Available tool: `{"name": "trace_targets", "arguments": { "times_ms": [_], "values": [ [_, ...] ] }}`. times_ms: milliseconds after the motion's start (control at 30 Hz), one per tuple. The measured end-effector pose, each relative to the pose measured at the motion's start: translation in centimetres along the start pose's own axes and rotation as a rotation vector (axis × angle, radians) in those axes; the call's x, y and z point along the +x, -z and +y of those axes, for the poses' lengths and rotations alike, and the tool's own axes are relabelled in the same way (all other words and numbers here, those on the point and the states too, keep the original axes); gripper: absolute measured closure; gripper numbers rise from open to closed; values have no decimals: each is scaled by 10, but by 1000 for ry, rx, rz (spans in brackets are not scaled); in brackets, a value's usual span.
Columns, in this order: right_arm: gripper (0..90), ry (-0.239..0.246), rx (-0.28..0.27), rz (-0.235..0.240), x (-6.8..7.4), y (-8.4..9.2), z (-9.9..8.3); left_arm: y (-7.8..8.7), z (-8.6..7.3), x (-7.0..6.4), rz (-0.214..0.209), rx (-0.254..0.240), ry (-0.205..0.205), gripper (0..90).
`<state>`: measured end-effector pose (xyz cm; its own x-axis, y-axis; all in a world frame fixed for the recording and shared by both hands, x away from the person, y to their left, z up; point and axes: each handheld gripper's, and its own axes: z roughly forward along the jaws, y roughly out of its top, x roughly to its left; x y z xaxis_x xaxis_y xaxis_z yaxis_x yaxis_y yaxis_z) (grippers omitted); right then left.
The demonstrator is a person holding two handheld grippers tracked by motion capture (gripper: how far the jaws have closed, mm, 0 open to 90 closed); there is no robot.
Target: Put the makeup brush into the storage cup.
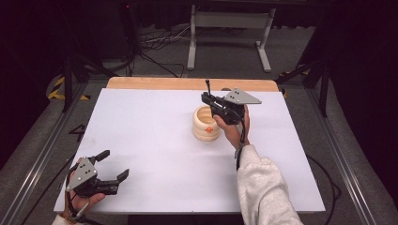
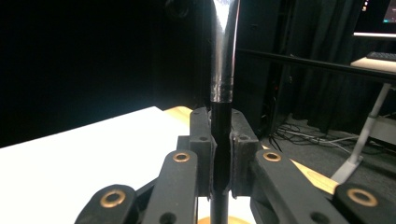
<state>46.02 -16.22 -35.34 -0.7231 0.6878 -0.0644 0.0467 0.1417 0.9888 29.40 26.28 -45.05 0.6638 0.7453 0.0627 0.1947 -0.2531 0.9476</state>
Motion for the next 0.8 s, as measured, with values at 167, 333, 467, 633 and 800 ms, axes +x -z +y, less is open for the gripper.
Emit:
{"name": "trace_targets", "arguments": {
  "times_ms": [167,333,467,633,800],
  "values": [
    [838,-18,9,-1,-3,-6,-8,1,0,1,1,-4,-3,69],
    [838,-32,20,-2,-5,-11,-15,3,0,2,0,-7,-1,70],
    [838,-34,29,-2,-6,-12,-20,4,0,1,8,-16,-19,71],
    [837,-29,41,-3,-4,-14,-24,7,0,4,22,-30,-12,72],
    [836,-33,37,0,-3,-13,-24,7,0,3,17,-30,-18,73]
  ]
}}
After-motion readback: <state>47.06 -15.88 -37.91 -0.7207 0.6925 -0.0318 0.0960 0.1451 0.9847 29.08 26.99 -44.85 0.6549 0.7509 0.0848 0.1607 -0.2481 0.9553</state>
